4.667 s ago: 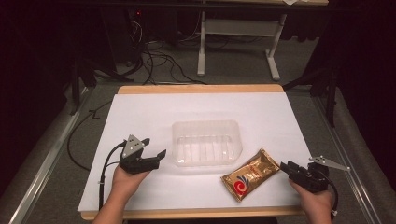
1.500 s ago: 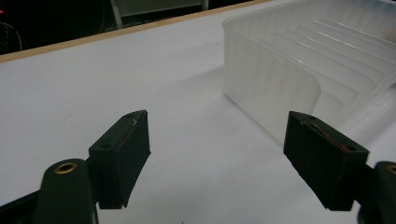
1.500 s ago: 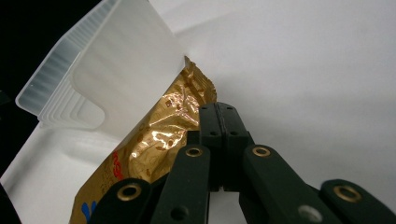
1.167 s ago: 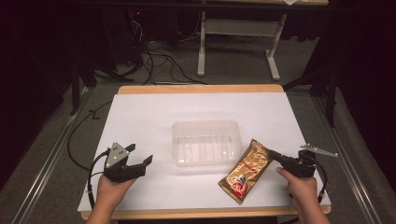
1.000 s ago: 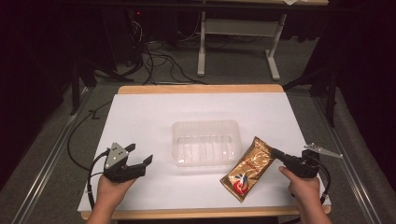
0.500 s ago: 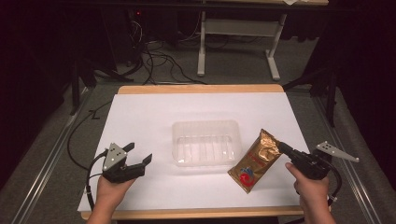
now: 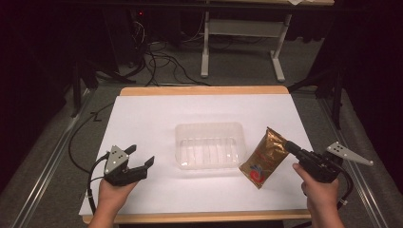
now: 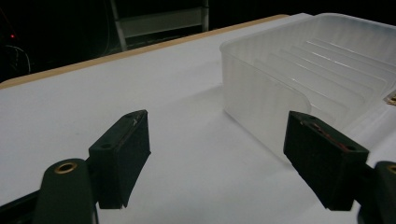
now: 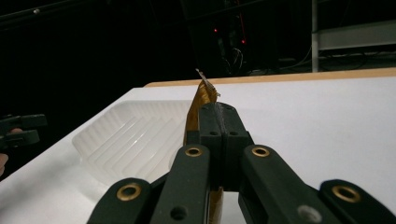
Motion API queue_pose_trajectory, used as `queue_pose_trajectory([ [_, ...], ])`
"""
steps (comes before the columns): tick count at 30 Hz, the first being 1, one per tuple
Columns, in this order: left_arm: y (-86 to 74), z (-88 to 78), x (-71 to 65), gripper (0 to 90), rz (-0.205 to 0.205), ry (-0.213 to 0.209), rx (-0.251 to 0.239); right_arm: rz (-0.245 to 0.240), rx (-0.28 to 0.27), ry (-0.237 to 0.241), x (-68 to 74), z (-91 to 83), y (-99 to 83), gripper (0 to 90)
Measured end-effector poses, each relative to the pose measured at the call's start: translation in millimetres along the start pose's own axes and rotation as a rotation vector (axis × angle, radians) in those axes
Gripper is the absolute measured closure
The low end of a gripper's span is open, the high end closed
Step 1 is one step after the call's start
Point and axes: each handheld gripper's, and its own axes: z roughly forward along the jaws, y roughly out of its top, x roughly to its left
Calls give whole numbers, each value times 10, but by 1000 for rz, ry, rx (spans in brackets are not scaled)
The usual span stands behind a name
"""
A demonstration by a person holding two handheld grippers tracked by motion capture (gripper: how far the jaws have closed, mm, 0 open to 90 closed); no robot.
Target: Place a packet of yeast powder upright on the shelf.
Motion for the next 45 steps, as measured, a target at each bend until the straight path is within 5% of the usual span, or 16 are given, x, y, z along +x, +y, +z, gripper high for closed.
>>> queue_pose_trajectory([
  [10, -10, 14, 6, 232, 5, 6, 5, -38, -31, -4, 92, -36, 76, 900],
  [21, 4, -9, -2, 232, -6, 5, -8, 50, -91, 29, 55, -88, 105, 900],
  [36, 12, -8, -10, 232, -8, 0, -6, 59, -116, 54, 81, -52, 168, 900],
  [45, 2, 3, 5, 232, -11, -3, -2, 69, -116, 61, 75, 126, 269, 900],
])
